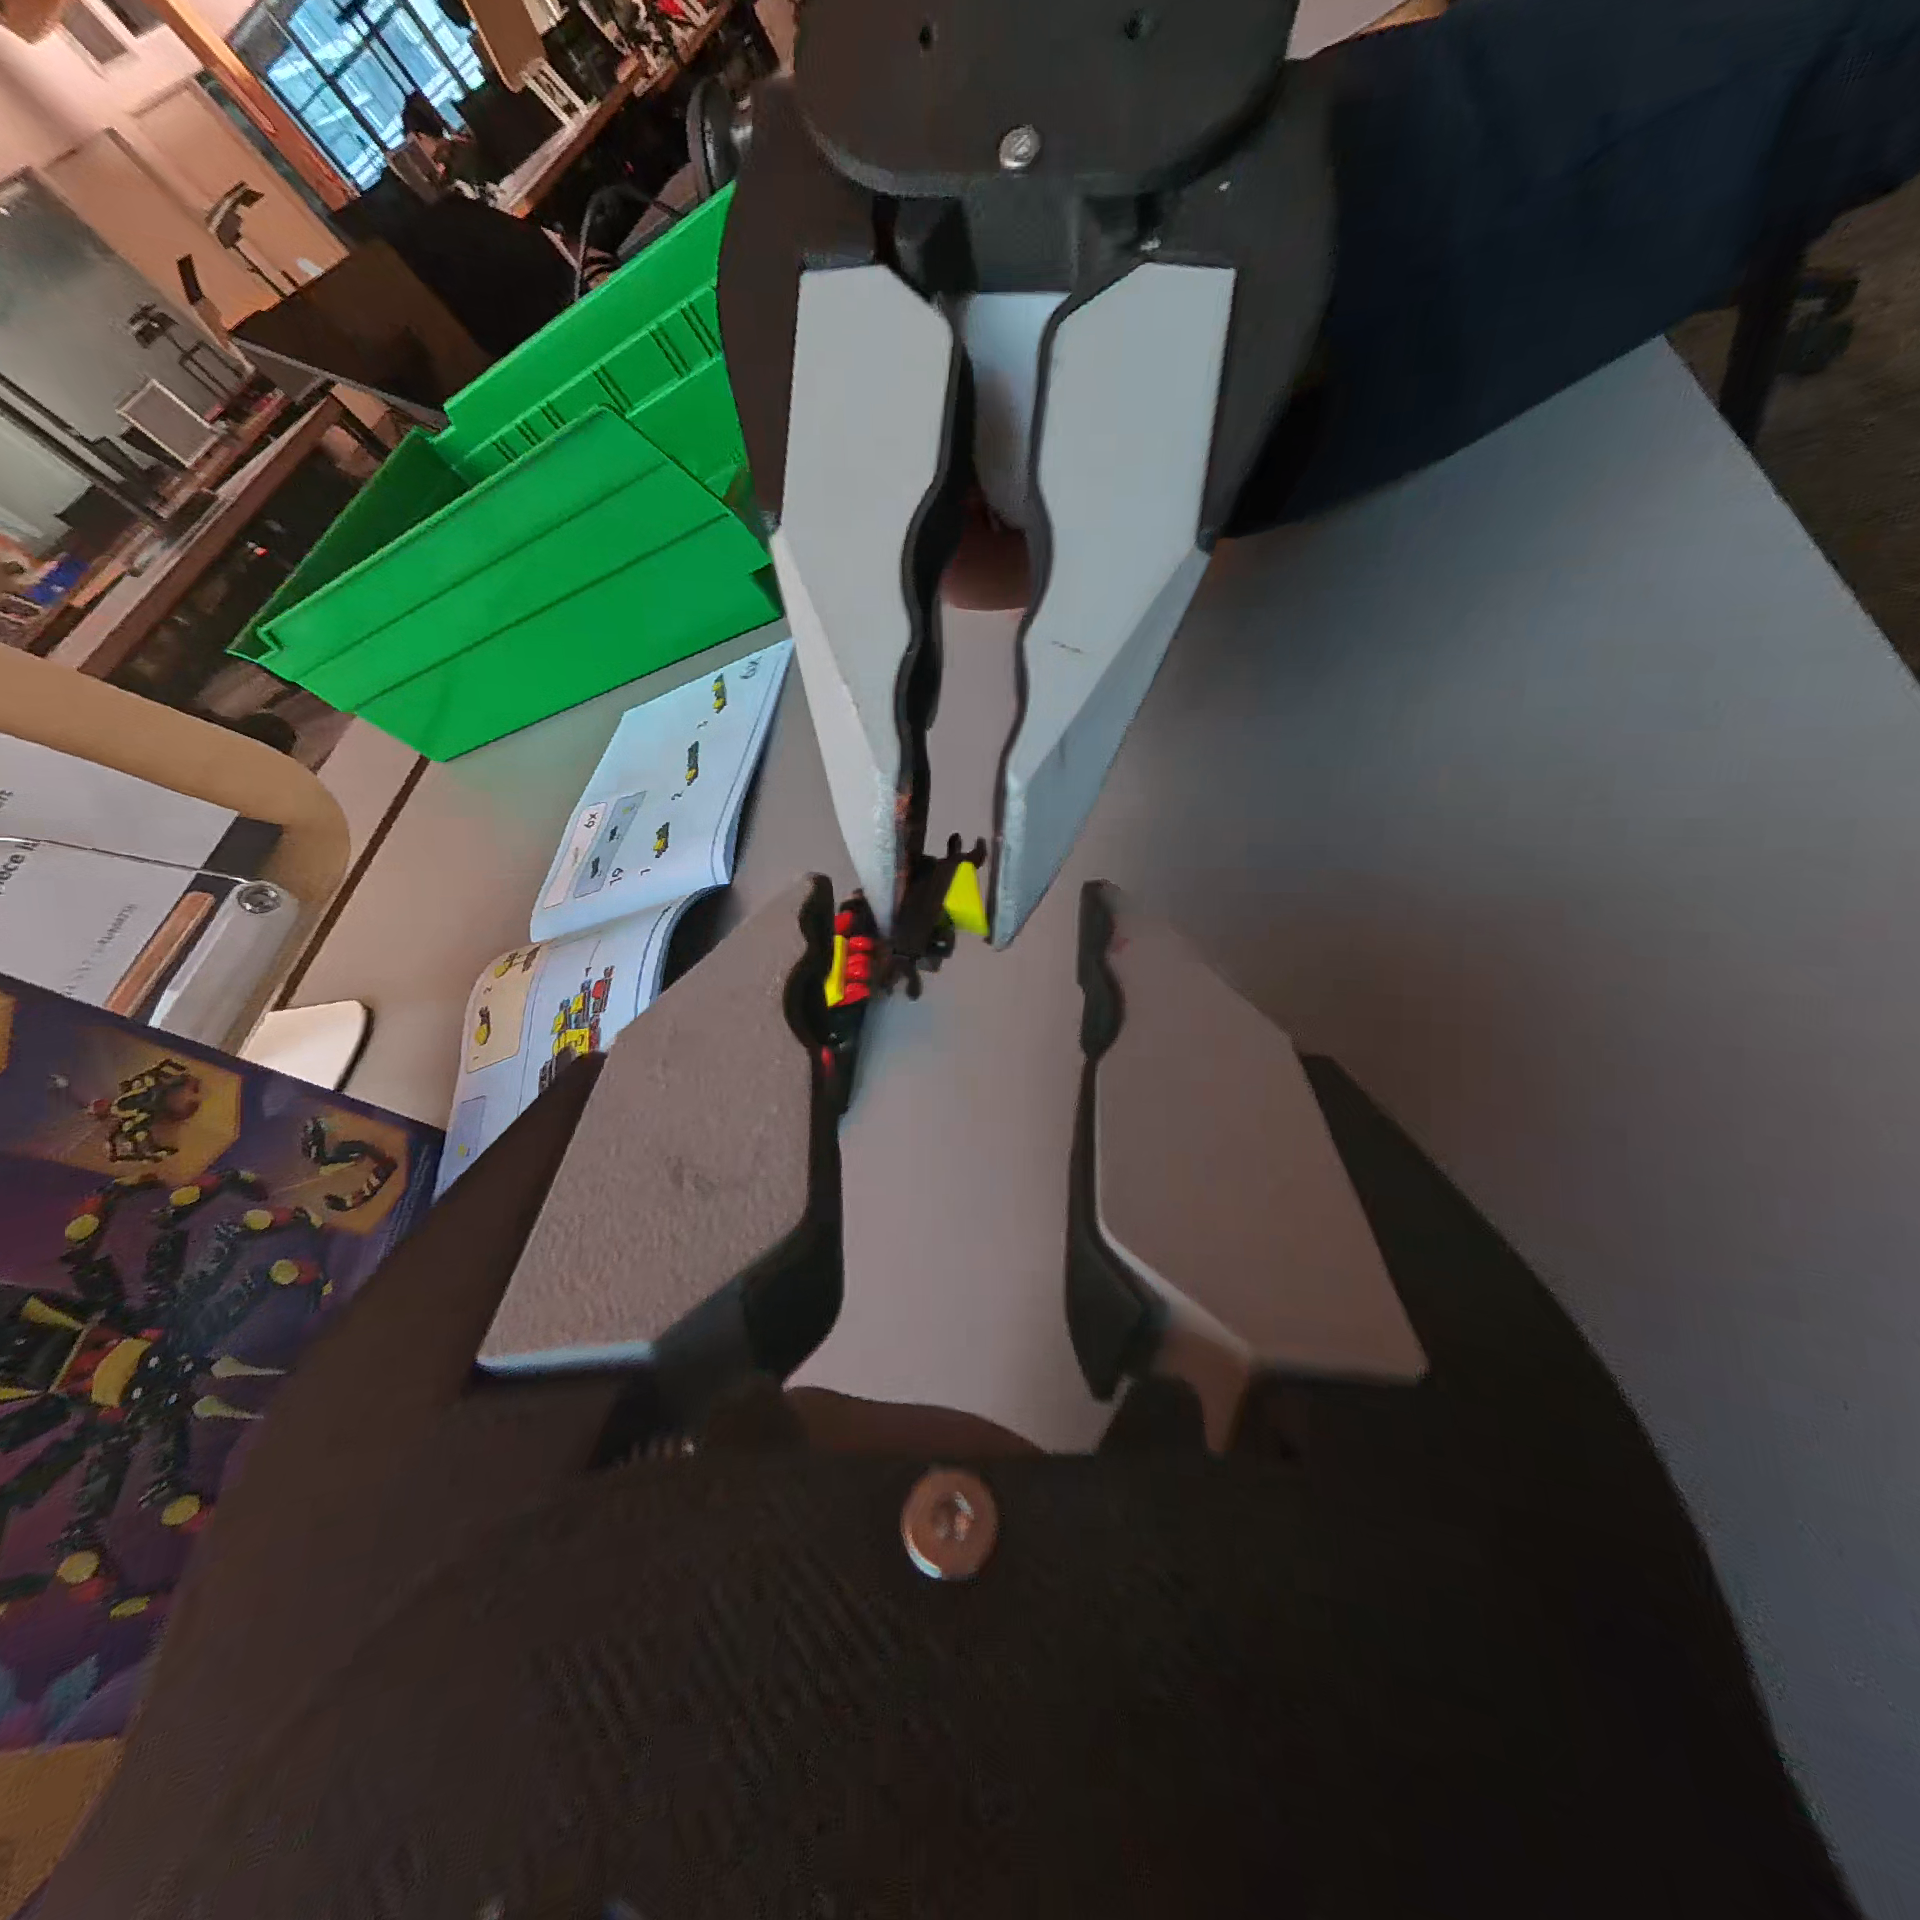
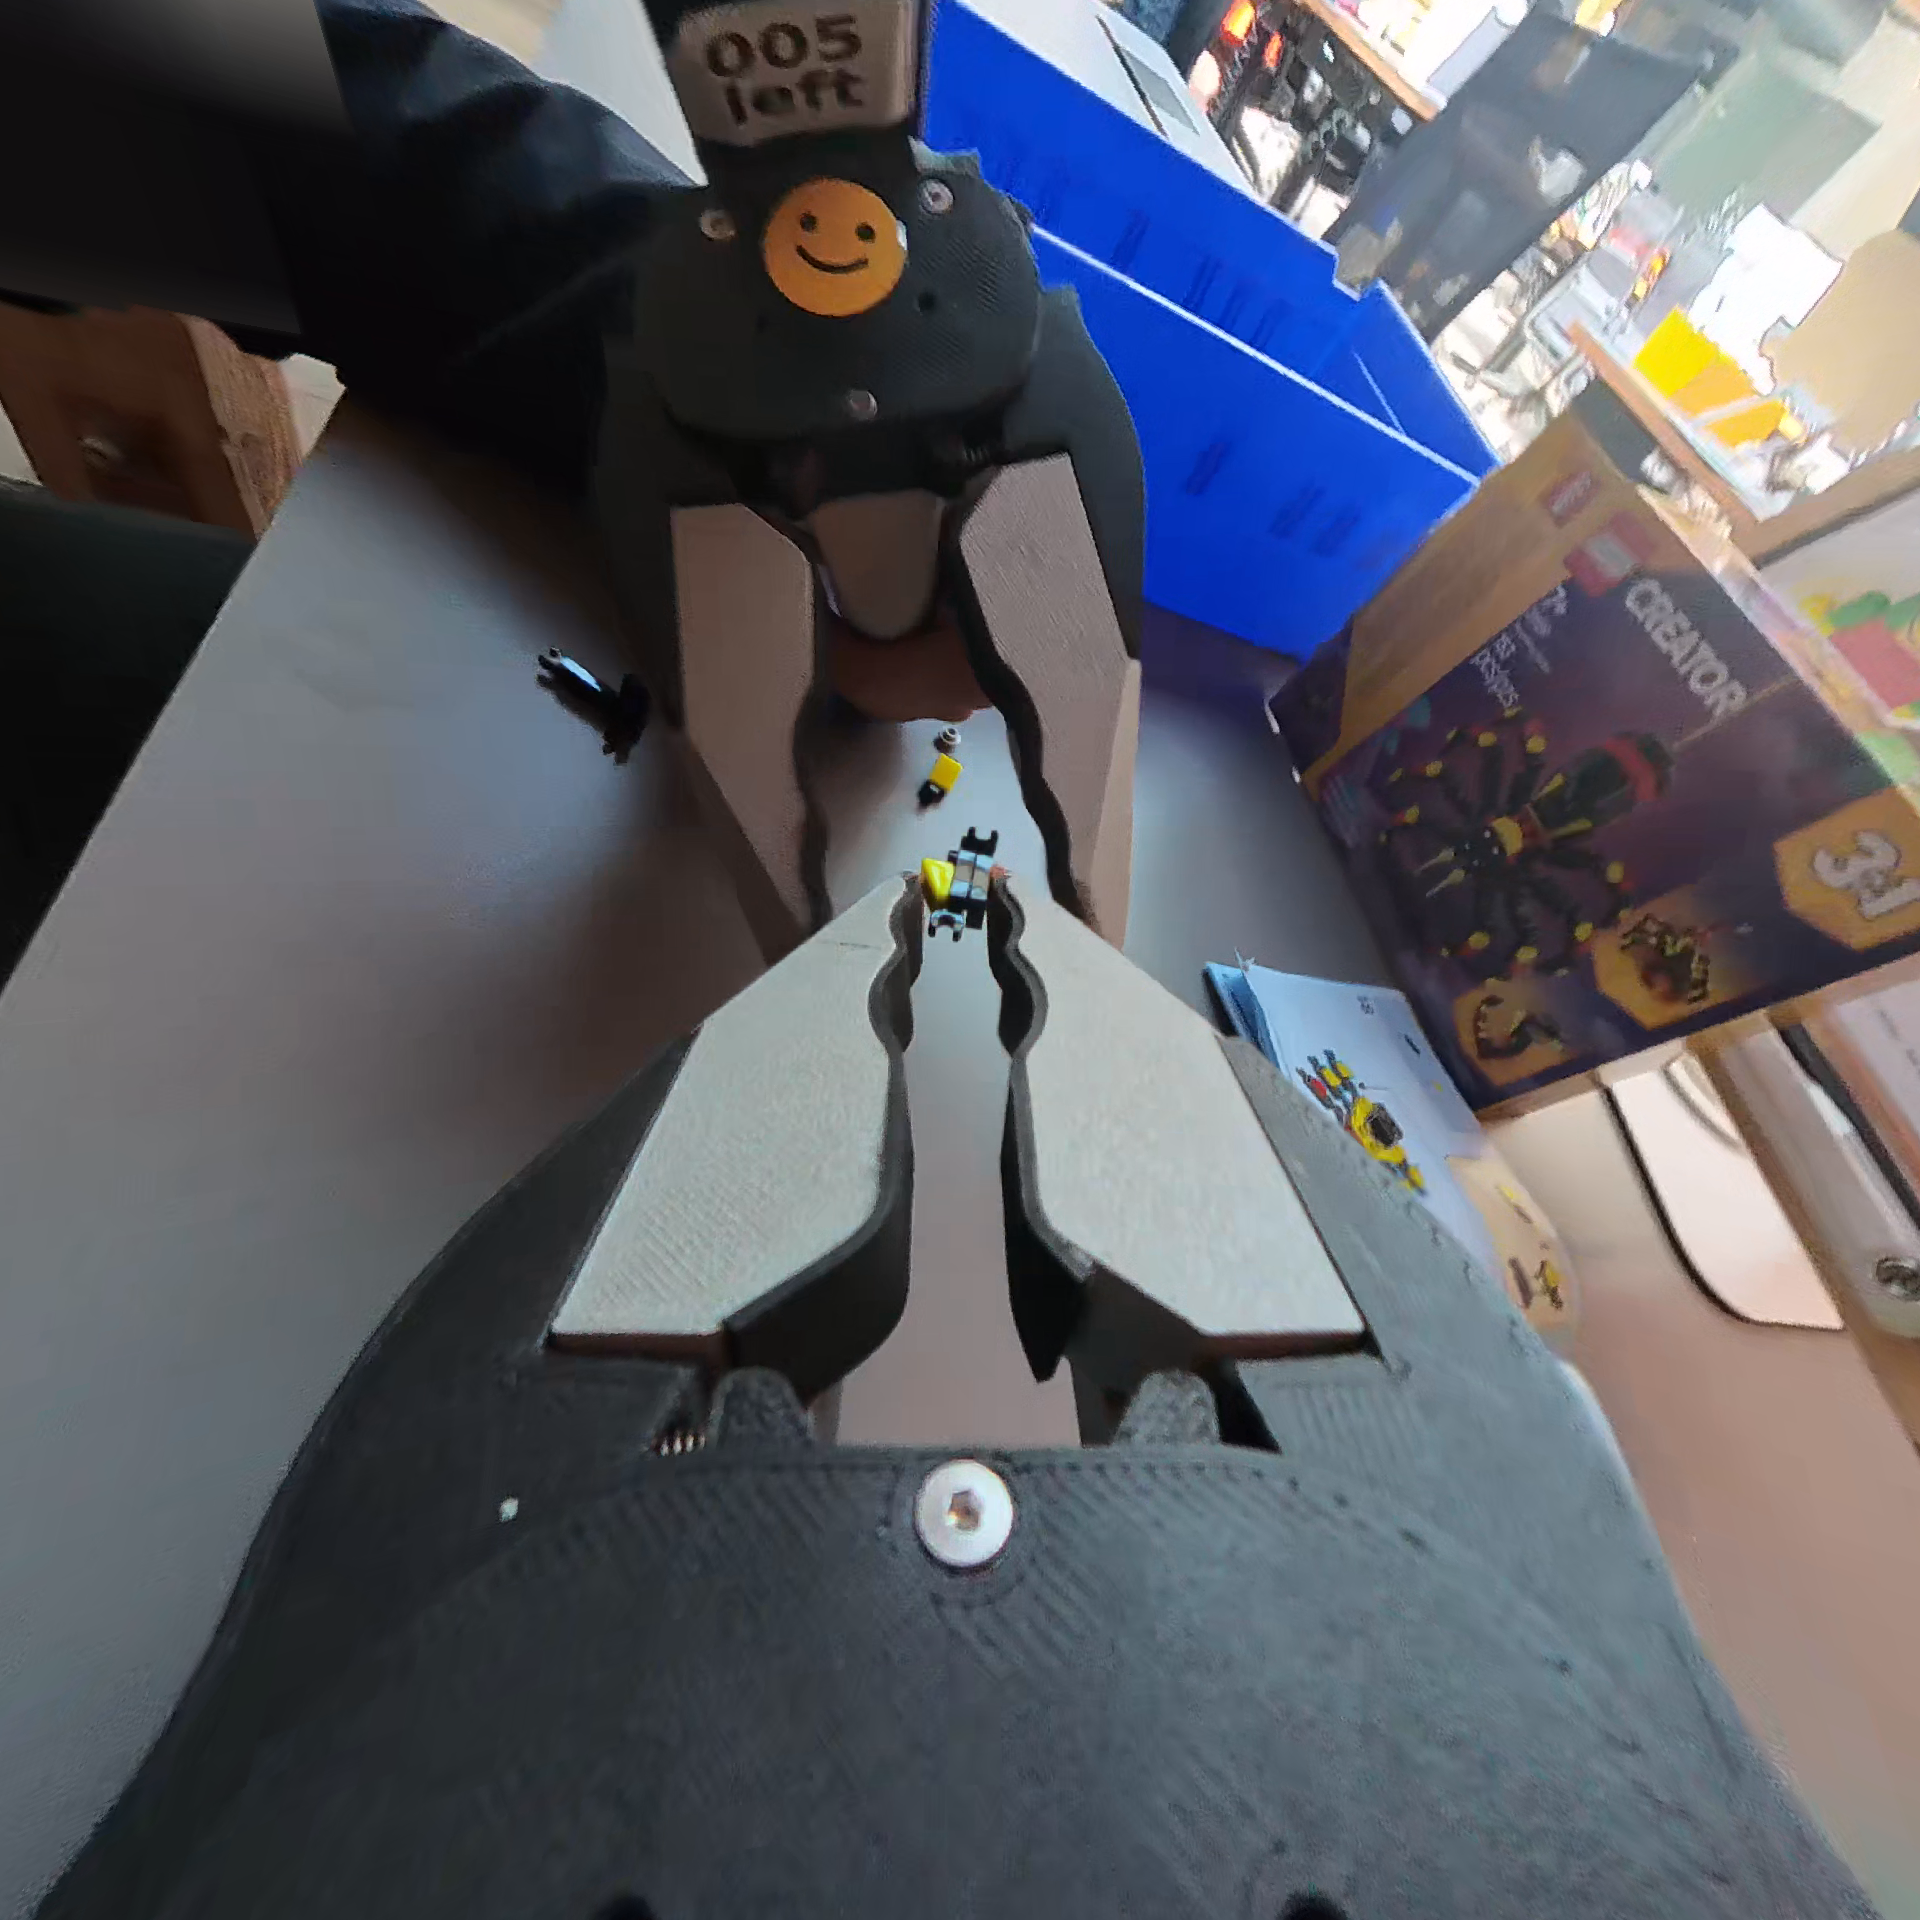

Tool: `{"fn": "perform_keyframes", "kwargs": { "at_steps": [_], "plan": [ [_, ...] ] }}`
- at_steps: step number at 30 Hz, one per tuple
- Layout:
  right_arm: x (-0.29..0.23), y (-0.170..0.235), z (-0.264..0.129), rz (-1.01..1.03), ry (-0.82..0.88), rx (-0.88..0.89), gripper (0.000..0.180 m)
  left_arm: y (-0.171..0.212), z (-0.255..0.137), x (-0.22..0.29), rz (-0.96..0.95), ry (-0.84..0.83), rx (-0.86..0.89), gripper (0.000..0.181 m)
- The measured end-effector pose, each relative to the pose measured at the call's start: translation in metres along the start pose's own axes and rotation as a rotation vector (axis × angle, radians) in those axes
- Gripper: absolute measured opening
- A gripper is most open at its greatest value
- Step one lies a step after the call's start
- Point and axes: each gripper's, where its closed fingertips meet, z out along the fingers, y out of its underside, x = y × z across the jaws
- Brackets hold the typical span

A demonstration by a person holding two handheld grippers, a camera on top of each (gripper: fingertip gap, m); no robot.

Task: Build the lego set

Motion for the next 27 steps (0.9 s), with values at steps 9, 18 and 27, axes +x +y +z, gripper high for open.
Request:
{"fn": "perform_keyframes", "kwargs": {
  "at_steps": [9, 18, 27],
  "plan": [
    [-0.006, 0.010, 0.004, -0.178, 0.043, -0.061, 0.010, -0.005, 0.004, 0.007, 0.157, -0.055, 0.011, 0.044],
    [-0.012, 0.008, 0.005, -0.264, 0.053, -0.046, 0.011, 0.010, 0.008, 0.004, 0.289, -0.109, -0.081, 0.031],
    [-0.008, 0.013, 0.007, -0.316, 0.090, -0.079, 0.011, 0.008, 0.011, 0.008, 0.249, -0.094, -0.096, 0.049]
  ]
}}
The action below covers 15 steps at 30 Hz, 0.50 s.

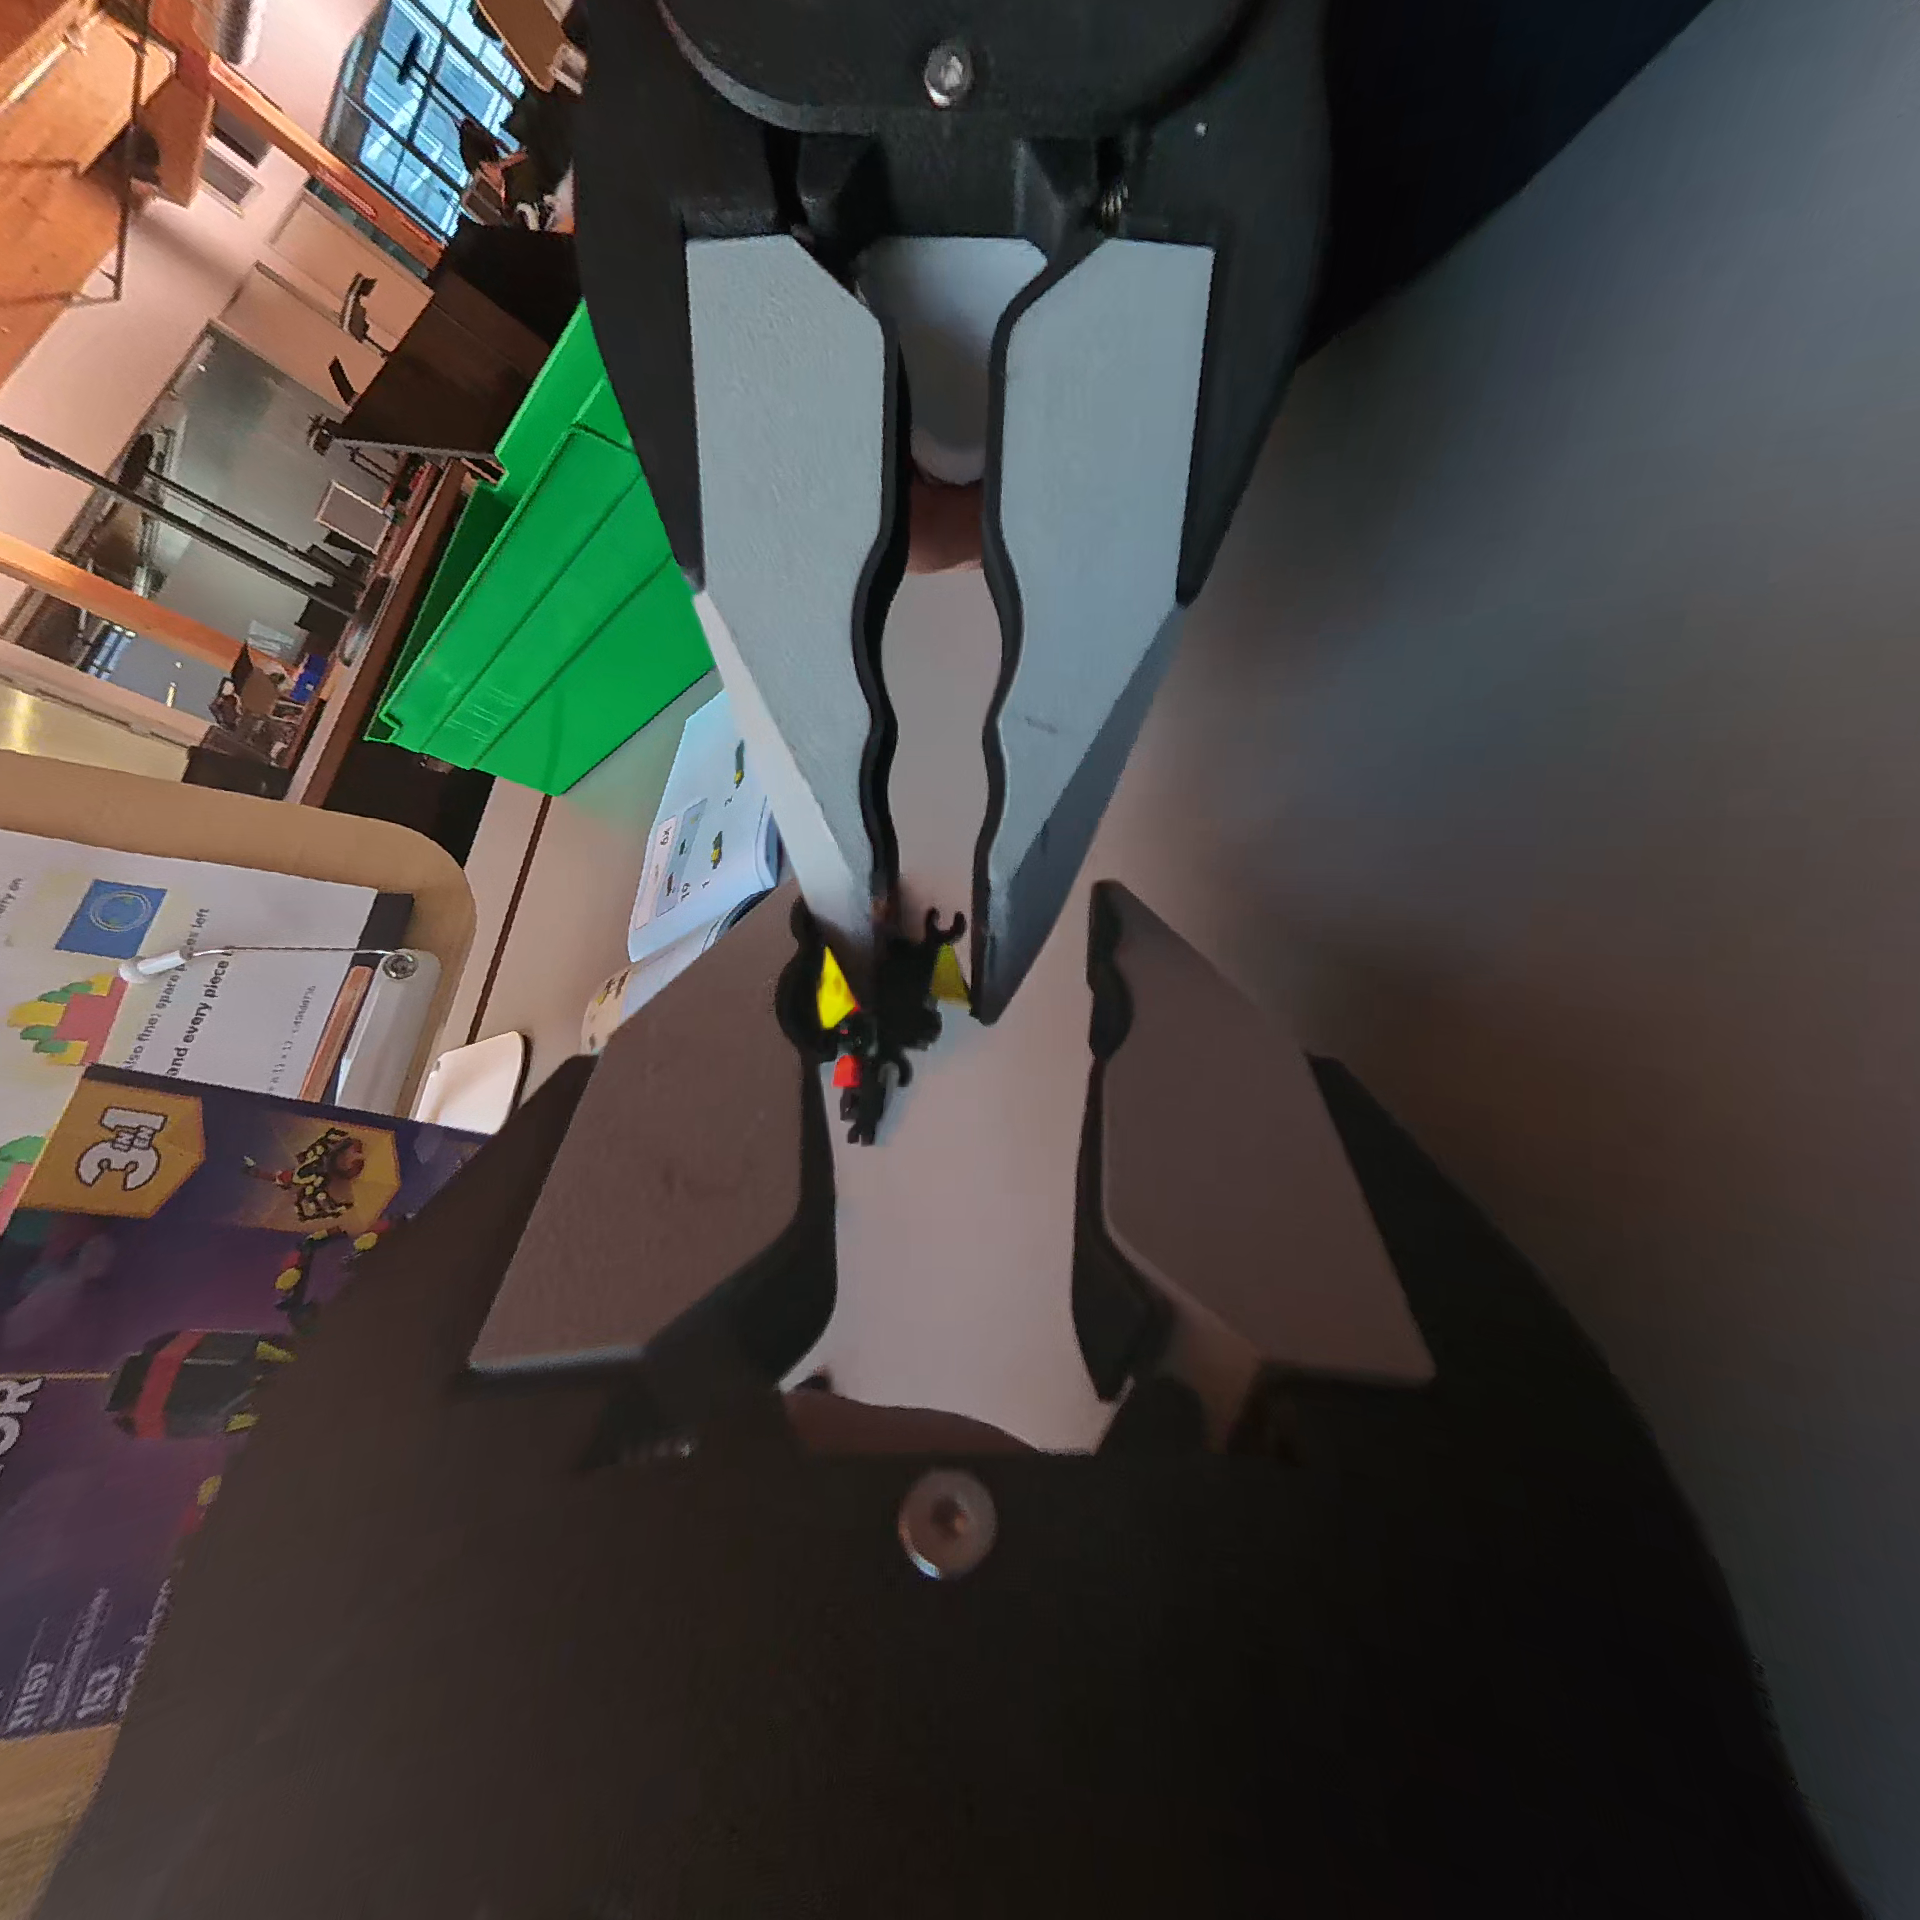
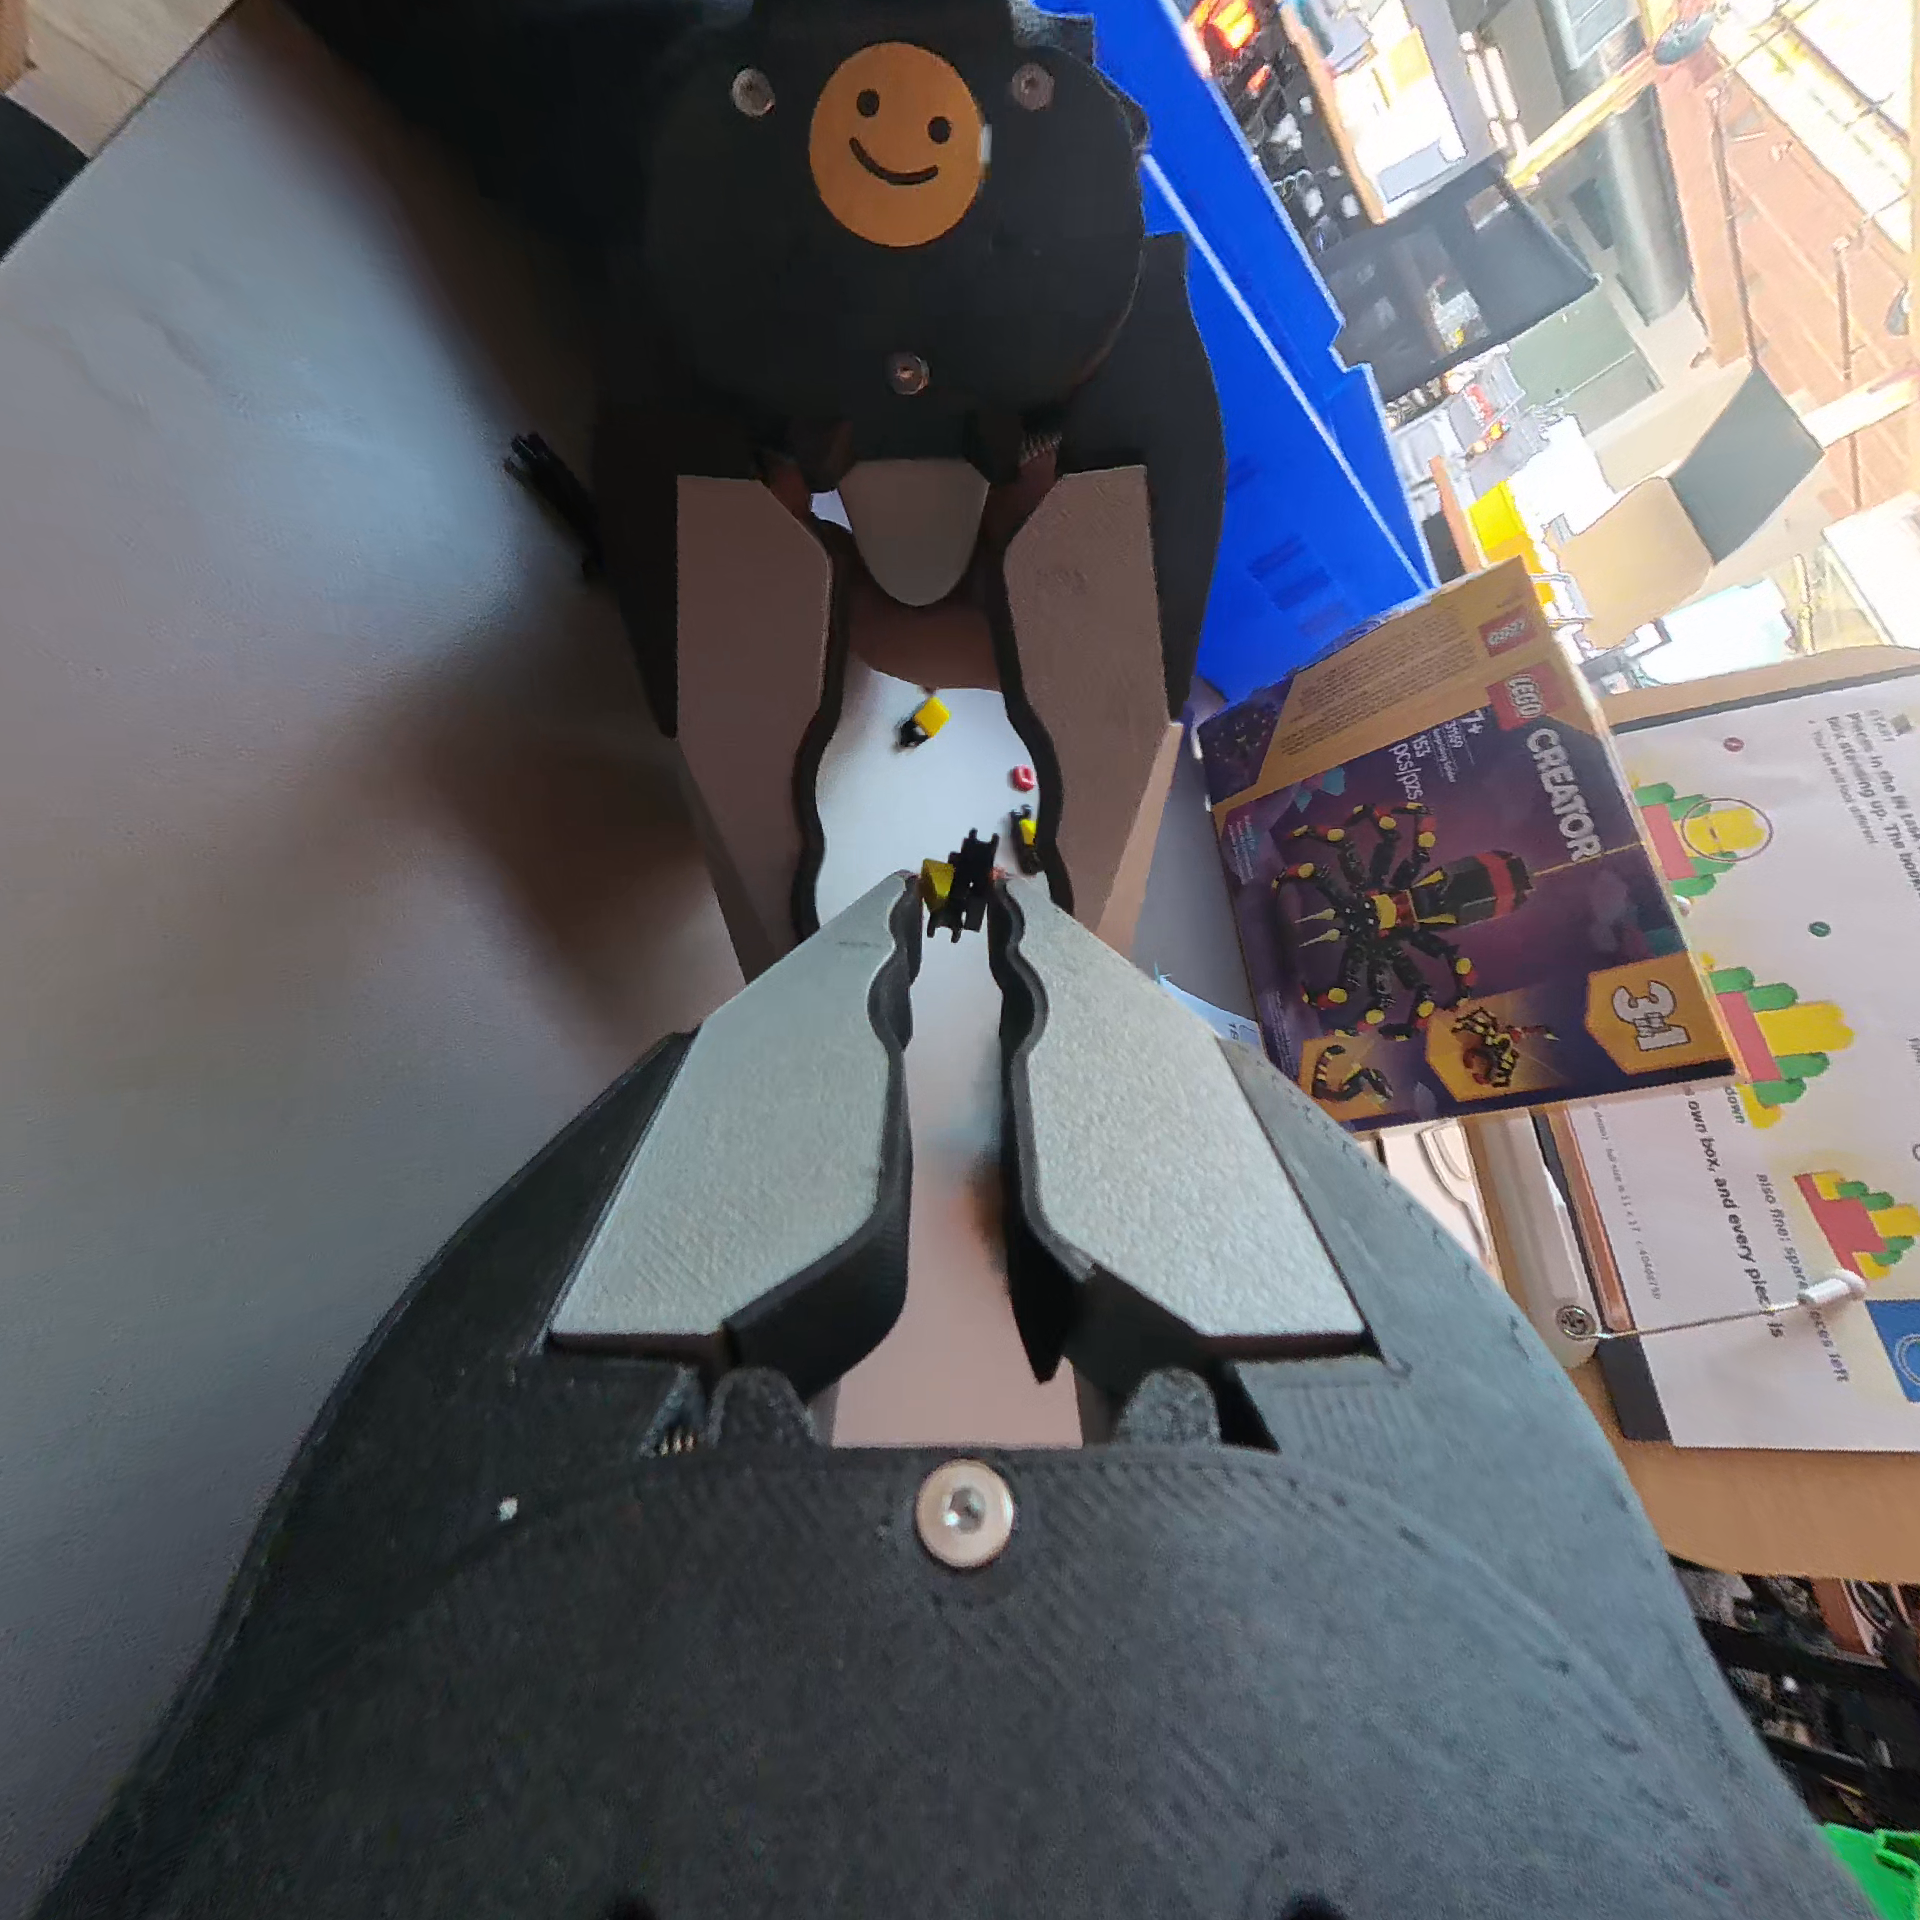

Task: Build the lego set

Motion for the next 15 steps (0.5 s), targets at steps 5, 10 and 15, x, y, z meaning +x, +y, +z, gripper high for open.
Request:
{"fn": "perform_keyframes", "kwargs": {
  "at_steps": [5, 10, 15],
  "plan": [
    [-0.0054, 0.0005, 0.0033, -0.009, -0.024, -0.006, 0.010, 0.0002, 0.0012, 0.0007, 0.016, -0.001, -0.013, 0.044],
    [-0.0041, 0.0003, 0.0026, -0.024, -0.025, -0.015, 0.010, -0.0002, 0.0012, -0.0019, 0.032, -0.028, -0.026, 0.040],
    [-0.0056, 0.0077, 0.0016, -0.043, -0.033, -0.091, 0.009, 0.0029, 0.0064, -0.0007, 0.024, -0.038, -0.066, 0.038]
  ]
}}
